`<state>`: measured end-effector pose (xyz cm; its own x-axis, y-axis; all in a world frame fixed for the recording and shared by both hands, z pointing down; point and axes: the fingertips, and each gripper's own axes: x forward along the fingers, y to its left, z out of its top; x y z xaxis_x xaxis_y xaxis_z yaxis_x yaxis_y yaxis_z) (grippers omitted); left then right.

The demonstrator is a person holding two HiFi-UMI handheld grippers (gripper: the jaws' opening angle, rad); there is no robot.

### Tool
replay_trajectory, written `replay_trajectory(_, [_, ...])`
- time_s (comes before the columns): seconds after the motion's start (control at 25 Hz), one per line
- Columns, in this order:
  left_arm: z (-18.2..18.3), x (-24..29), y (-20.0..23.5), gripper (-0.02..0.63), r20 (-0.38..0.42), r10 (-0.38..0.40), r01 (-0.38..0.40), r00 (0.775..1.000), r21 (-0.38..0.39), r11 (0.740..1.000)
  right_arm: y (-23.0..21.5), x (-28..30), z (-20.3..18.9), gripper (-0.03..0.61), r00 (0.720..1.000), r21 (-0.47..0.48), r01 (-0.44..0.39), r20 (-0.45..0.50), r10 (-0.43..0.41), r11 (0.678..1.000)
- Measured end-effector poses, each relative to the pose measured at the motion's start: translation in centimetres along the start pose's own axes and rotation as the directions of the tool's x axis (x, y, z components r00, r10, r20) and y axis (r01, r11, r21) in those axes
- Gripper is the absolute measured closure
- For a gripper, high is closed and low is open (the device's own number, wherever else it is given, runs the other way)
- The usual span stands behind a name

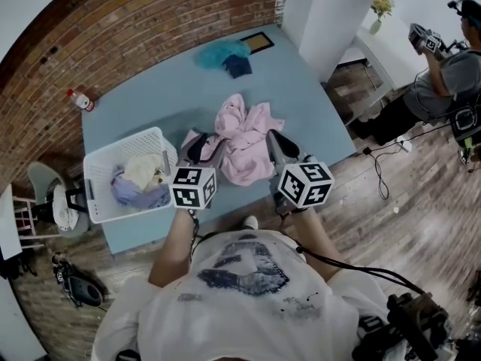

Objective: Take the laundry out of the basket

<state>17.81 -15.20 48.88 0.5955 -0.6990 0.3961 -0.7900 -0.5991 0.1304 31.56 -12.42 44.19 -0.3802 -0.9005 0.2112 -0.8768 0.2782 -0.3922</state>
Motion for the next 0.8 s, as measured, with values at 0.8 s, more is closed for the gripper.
replay_trajectory(0.8, [3.1,-2.0,1.1,0.623,0.157,0.092,-0.093,0.983,0.002,0.996,1.4,0.2,0.2,0.581,0.999,-0.024,-0.047,-0.008,0.047,0.999])
